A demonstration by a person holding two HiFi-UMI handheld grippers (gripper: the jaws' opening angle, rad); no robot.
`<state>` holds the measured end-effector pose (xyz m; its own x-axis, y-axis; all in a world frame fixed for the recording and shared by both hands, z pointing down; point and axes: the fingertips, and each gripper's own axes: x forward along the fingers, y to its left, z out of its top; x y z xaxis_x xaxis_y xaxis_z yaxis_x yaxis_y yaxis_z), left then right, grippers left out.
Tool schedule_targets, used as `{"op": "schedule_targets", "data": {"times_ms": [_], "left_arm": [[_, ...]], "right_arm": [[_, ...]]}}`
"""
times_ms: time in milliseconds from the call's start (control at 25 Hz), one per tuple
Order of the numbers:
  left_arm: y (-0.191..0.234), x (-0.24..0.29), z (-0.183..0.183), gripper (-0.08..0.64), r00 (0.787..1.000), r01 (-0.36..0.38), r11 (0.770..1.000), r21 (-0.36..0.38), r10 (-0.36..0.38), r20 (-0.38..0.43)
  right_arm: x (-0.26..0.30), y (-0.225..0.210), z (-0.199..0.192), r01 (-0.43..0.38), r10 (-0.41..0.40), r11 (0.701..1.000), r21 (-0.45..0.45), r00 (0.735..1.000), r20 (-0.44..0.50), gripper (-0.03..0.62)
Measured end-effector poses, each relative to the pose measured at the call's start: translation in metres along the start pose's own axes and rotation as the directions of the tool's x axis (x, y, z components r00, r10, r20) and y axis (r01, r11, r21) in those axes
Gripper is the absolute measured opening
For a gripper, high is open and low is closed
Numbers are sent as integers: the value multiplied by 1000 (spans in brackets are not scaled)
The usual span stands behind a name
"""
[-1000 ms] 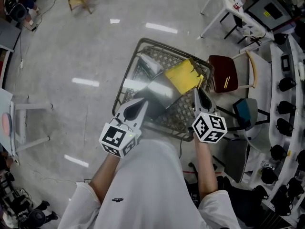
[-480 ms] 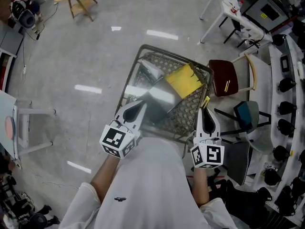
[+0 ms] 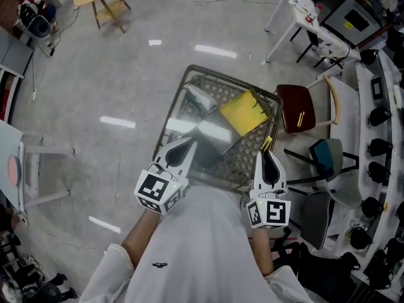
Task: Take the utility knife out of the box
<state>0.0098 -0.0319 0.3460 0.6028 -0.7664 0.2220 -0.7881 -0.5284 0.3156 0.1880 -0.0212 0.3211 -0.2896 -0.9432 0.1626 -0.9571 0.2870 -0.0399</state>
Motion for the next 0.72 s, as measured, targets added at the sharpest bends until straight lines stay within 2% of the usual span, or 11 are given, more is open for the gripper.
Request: {"op": "schedule_targets", "data": {"times_ms": [240, 440, 720], "left_arm": [[2, 0, -1, 3, 1000, 9, 1000, 6, -9, -6], [1, -1, 2, 3, 1000, 16, 1000, 15, -16, -3], [4, -5, 4, 3, 1000, 15, 1000, 14, -15, -4]], "right_arm": [[6, 10, -1, -15, 15, 1000, -8, 1000, 0, 40], [8, 15, 2, -23, 24, 998, -60, 1000, 16, 40], [10, 17, 3, -20, 20, 999, -38, 1000, 3, 40]]}}
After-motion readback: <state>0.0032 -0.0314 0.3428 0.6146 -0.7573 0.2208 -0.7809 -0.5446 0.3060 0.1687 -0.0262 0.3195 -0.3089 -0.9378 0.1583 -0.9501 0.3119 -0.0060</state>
